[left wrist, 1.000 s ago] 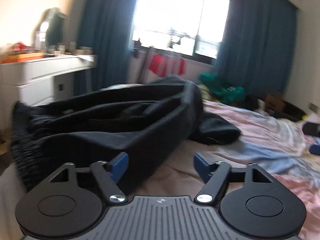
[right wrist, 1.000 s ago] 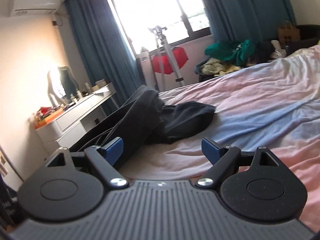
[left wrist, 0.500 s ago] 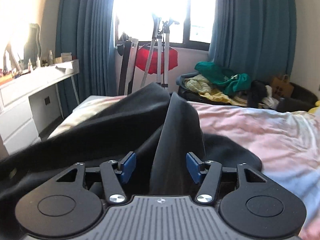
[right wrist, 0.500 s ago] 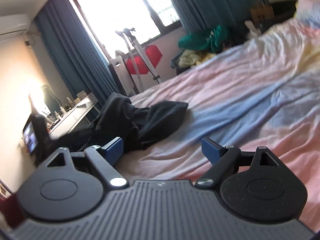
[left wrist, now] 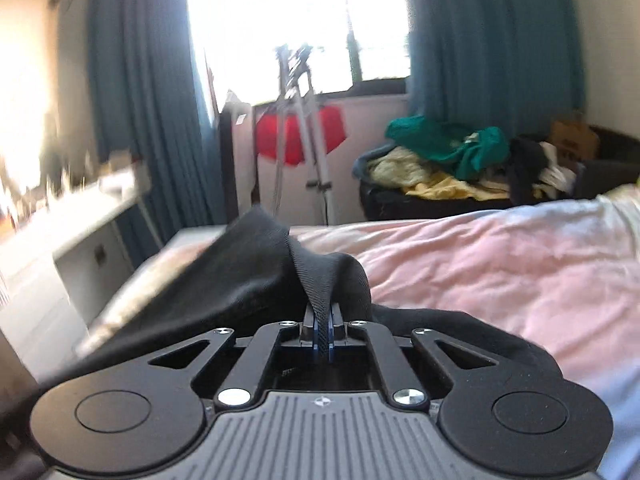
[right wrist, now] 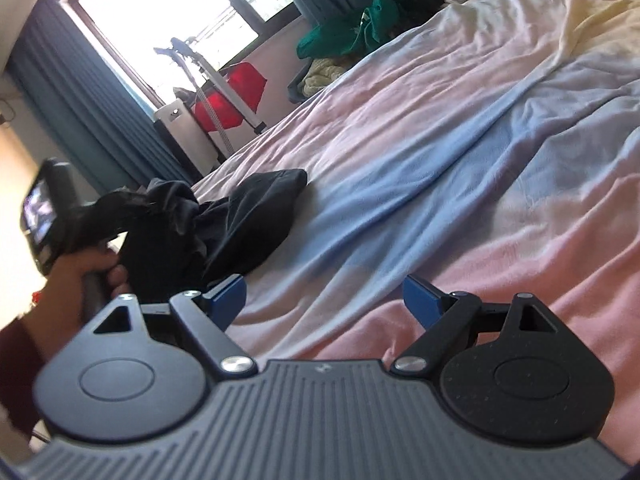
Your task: Fold clothes
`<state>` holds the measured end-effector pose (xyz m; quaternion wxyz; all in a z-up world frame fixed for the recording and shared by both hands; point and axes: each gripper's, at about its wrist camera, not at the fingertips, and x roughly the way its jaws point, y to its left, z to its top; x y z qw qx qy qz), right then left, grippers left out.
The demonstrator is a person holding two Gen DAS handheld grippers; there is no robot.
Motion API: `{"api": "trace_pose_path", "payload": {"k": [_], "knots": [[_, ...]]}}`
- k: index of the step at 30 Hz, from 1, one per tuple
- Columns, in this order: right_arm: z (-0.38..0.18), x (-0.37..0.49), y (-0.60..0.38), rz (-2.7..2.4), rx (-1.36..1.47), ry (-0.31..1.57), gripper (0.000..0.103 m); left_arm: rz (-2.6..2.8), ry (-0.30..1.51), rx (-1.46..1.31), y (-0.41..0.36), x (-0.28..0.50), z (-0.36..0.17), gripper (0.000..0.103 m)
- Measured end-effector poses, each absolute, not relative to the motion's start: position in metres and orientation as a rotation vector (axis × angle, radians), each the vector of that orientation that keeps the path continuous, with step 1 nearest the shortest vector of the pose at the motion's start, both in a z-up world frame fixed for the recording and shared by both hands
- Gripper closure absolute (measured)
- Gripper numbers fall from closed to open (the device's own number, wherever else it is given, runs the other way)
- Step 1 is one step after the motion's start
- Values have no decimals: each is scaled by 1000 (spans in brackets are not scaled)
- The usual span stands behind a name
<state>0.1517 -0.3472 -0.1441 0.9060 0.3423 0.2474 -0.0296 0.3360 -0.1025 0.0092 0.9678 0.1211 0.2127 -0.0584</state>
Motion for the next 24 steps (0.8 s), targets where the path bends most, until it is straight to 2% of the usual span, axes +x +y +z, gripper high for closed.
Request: {"api": "trace_pose_path", "payload": {"k": [8, 15, 20, 22, 24], "knots": [[-131, 135, -337, -37, 656, 474, 16, -252, 354, 239, -90, 195, 34, 100], [-114, 112, -325, 40, 618, 436, 16, -280, 422, 116, -24, 81, 9, 100], [-109, 103, -314, 141, 622, 435, 16, -210, 453, -58, 25, 52, -17, 100], [-109, 104, -311, 182, 673, 450, 23, -198, 453, -115, 37, 51, -20, 100], [-109, 115, -309, 218, 733, 463, 25, -191, 450, -171, 42, 55, -20, 100]]}}
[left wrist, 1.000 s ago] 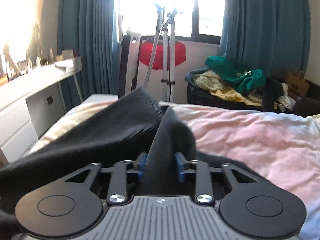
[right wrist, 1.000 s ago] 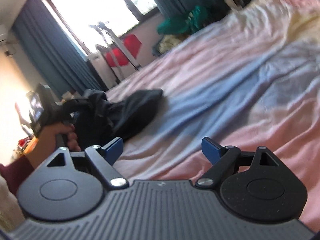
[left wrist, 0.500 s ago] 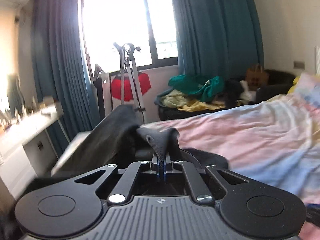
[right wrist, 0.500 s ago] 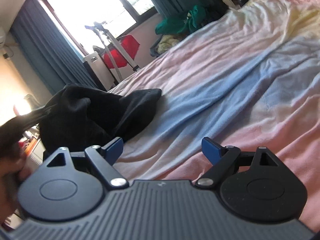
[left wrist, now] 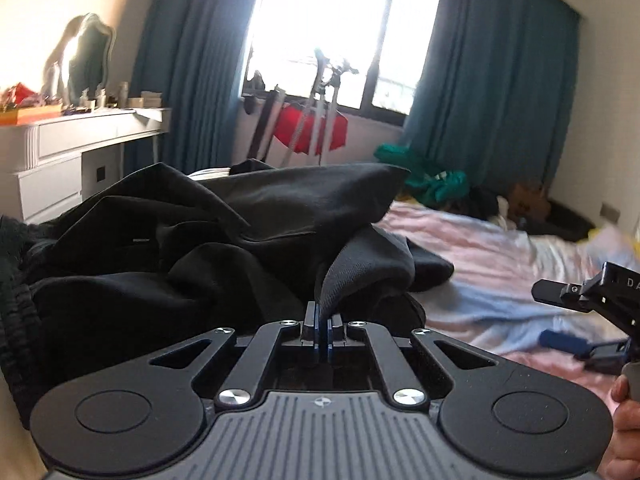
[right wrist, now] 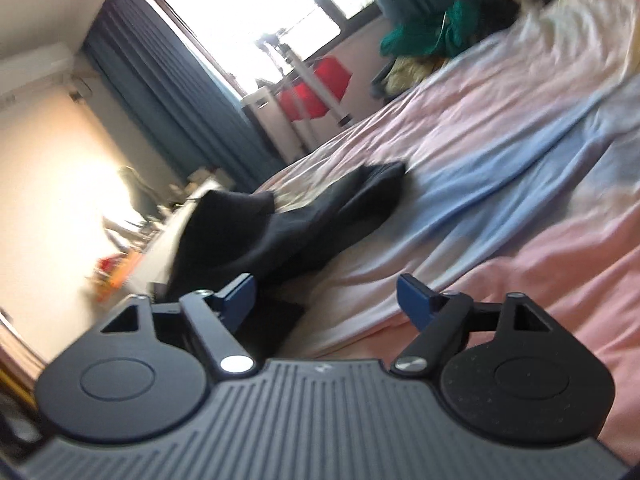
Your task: Fold clothes
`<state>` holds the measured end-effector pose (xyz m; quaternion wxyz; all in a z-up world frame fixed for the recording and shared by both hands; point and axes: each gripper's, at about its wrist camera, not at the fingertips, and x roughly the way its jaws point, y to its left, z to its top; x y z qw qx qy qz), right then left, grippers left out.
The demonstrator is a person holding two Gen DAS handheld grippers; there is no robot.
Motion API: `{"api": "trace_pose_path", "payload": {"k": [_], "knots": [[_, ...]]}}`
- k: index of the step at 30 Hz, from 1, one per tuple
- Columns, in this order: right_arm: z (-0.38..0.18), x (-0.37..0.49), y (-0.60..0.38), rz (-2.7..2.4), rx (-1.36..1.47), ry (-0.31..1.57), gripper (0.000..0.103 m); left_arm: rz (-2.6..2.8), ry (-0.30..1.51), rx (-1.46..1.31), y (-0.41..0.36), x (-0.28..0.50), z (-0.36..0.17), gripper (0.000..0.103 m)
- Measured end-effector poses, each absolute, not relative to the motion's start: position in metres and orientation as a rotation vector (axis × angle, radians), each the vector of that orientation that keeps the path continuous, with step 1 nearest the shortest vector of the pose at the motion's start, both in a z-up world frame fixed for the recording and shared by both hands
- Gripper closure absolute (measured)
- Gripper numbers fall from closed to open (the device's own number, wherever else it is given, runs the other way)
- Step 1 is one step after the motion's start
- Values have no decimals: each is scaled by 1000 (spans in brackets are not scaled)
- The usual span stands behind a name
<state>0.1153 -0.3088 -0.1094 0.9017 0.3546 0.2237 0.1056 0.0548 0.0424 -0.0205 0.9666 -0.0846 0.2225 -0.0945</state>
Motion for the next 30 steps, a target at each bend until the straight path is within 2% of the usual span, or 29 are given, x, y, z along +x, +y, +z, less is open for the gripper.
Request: {"api": "trace_pose_path", "payload": {"k": [2, 17, 18, 19, 20, 22, 25, 30], "knots": [[-109, 131, -305, 239, 774, 478, 30, -195, 464, -239, 49, 61, -22, 100], [-160, 410, -268, 36, 759, 730, 32, -268, 436, -473, 86, 110, -69, 99], [-161, 418, -265, 37, 740, 731, 37, -282, 432, -481, 87, 112, -72, 99], [-161, 425, -261, 35, 718, 729, 61, -297, 429, -488, 87, 114, -74, 99], [-159, 431, -258, 24, 684, 730, 73, -311, 427, -494, 87, 116, -77, 99], [-150, 434, -255, 14, 647, 719, 89, -333, 427, -505, 87, 119, -80, 99], [-123, 429, -258, 5, 624, 657, 93, -355, 412, -509, 87, 115, -79, 100], [-50, 379, -286, -25, 577, 443, 95, -424, 359, -489, 83, 95, -67, 100]]}}
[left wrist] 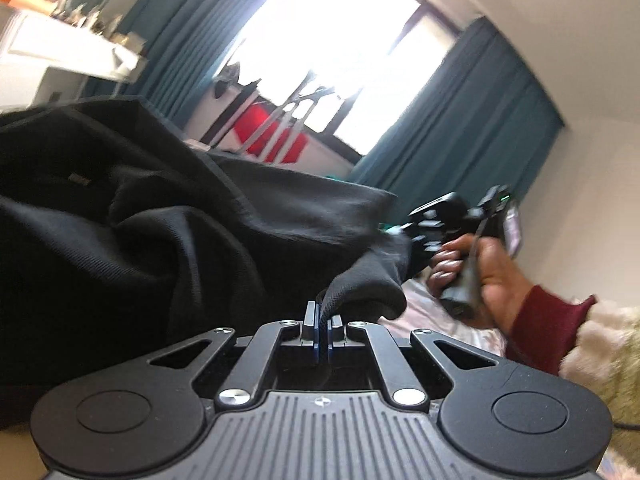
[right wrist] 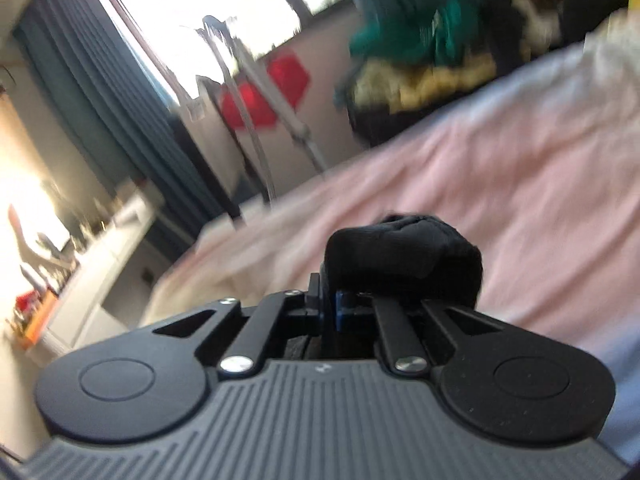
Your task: Fold clothes
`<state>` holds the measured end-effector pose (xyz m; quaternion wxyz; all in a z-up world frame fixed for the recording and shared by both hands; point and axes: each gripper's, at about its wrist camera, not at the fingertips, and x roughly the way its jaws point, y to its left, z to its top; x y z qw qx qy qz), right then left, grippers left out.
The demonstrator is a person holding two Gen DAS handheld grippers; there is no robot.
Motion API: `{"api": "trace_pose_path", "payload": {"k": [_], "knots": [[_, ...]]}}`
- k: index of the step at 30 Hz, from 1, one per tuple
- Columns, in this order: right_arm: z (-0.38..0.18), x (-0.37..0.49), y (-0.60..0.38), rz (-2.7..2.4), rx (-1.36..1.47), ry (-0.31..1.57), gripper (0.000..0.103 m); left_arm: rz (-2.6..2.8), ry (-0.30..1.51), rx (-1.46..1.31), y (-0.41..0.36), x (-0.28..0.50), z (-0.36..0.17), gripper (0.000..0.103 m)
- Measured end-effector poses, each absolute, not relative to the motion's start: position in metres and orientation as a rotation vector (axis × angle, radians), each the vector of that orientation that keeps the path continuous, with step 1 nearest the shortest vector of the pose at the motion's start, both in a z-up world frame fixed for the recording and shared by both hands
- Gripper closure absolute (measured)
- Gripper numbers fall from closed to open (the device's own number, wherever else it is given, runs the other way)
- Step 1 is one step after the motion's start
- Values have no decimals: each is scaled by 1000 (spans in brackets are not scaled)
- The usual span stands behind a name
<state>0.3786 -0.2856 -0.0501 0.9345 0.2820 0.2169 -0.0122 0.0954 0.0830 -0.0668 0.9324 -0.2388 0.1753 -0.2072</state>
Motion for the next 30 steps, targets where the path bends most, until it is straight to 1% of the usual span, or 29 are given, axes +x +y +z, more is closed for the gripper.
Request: {"api": "trace_pose_path", "payload": {"k": [4, 6, 8, 10, 12, 15, 17, 19, 21, 23, 25, 26, 28, 30], "knots": [[-3, 301, -325, -92, 512, 262, 95, -481, 343, -425, 67, 83, -60, 100], [2, 256, -349, -149, 483, 224, 95, -504, 340, -380, 57, 77, -57, 99], [-4, 210, -374, -203, 479, 230, 94, -505, 353, -327, 46, 73, -57, 99], [-25, 174, -398, -246, 529, 286, 94, -496, 383, -294, 35, 72, -60, 98], [-57, 145, -424, -292, 654, 367, 94, -478, 414, -264, 25, 73, -63, 97], [-119, 111, -460, -372, 956, 517, 94, -445, 450, -219, 12, 72, -69, 96], [-148, 95, -476, -374, 1179, 549, 93, -422, 470, -201, 8, 71, -72, 96], [-156, 89, -484, -364, 1262, 549, 91, -405, 485, -200, 6, 73, -74, 95], [-158, 88, -483, -341, 1267, 551, 89, -384, 496, -205, 7, 76, -72, 95], [-159, 89, -480, -328, 1269, 551, 81, -373, 504, -219, 8, 74, -73, 95], [-164, 90, -480, -334, 1299, 537, 67, -364, 506, -215, 10, 78, -71, 95], [-168, 87, -484, -331, 1337, 518, 64, -362, 506, -210, 11, 76, -71, 95], [-172, 80, -490, -321, 1415, 481, 50, -360, 506, -197, 13, 74, -73, 95], [-175, 79, -494, -321, 1456, 459, 46, -356, 511, -188, 13, 75, -73, 95]]}}
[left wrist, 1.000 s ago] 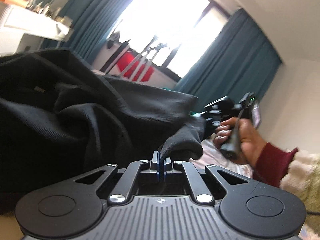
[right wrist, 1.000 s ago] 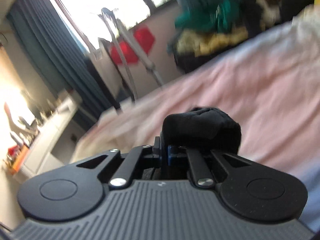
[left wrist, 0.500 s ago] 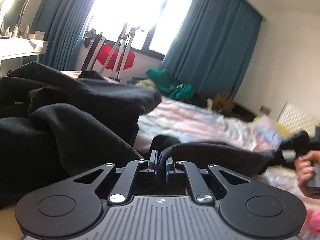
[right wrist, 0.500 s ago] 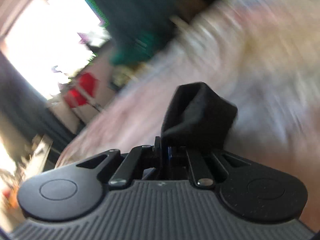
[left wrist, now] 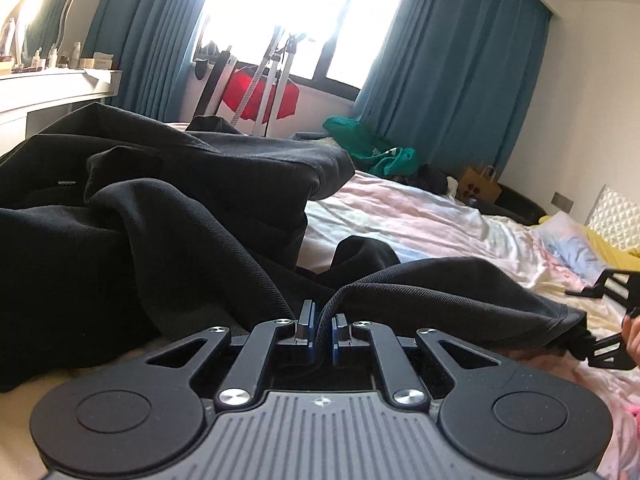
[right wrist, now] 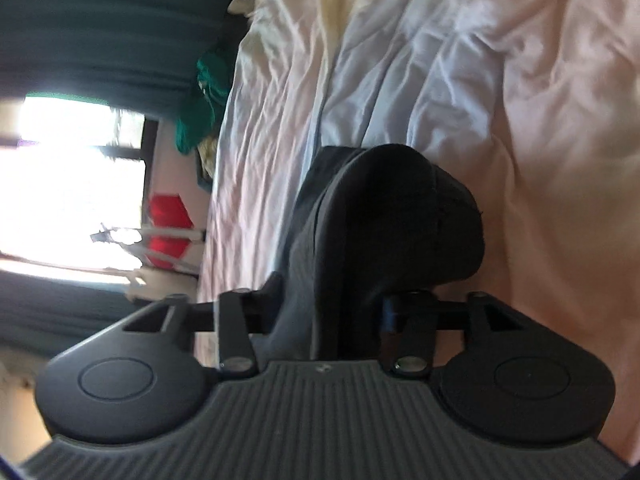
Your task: Fold clothes
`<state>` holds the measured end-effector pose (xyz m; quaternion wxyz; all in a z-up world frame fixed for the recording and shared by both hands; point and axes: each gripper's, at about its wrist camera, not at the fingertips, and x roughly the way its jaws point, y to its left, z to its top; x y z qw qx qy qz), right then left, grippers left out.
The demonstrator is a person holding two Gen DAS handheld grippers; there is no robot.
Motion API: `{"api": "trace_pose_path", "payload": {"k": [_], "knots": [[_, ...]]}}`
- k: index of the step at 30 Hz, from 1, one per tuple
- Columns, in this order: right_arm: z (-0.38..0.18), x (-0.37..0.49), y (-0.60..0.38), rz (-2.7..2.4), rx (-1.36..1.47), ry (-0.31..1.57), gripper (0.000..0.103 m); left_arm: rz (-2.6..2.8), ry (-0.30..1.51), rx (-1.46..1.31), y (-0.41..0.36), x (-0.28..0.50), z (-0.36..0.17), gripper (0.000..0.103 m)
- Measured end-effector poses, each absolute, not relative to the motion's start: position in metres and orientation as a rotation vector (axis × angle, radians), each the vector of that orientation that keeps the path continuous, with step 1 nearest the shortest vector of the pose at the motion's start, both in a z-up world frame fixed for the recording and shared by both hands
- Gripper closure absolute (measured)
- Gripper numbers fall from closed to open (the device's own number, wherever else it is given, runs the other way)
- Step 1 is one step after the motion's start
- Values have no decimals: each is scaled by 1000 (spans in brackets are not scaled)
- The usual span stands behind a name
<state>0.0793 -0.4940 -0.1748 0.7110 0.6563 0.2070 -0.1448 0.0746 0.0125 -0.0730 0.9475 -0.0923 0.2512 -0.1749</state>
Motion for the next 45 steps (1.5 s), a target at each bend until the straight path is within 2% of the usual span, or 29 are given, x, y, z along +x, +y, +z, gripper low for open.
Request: {"api": "trace_pose_path", "payload": {"k": [5, 9, 13, 16, 18, 21, 23, 24, 26, 28, 31, 35, 36, 37, 38, 39, 41, 45], "knots": [[-181, 102, -504, -405, 1359, 527, 47, -351, 524, -195, 12, 79, -75, 95], [-181, 123, -506, -450, 1264, 532, 77, -361, 497, -173, 10, 75, -72, 95], [-145, 133, -496, -358, 1076, 373, 87, -379, 461, -179, 11, 70, -67, 95], [-115, 126, -492, -261, 967, 189, 88, -413, 432, -215, 16, 66, -62, 95], [-109, 119, -494, -296, 899, 166, 88, -455, 427, -235, 17, 63, -60, 95], [-125, 118, -504, -486, 849, 375, 87, -493, 444, -177, 6, 57, -61, 95], [-148, 119, -516, -557, 878, 566, 84, -499, 464, -140, 0, 54, -65, 95], [-157, 114, -522, -561, 918, 601, 83, -497, 481, -141, 0, 56, -67, 95], [-168, 100, -531, -545, 1019, 599, 78, -494, 502, -160, 2, 58, -69, 95], [-167, 87, -536, -529, 1096, 567, 70, -497, 515, -201, 8, 62, -70, 95], [-162, 74, -531, -525, 1136, 519, 69, -505, 540, -257, 14, 62, -70, 92], [-153, 70, -517, -558, 1109, 487, 69, -464, 596, -381, 37, 48, -60, 77], [-151, 68, -514, -574, 1093, 486, 69, -447, 609, -421, 45, 44, -57, 61], [-149, 66, -514, -588, 1079, 491, 69, -423, 618, -468, 54, 39, -54, 52], [-149, 64, -514, -601, 1073, 498, 69, -379, 617, -530, 65, 34, -52, 36], [-149, 62, -515, -612, 1084, 502, 69, -328, 618, -595, 78, 29, -51, 28], [-150, 57, -517, -630, 1114, 508, 69, -227, 629, -758, 108, 21, -58, 22], [-147, 51, -515, -636, 1119, 500, 68, -29, 674, -1148, 159, 24, -96, 21]]}}
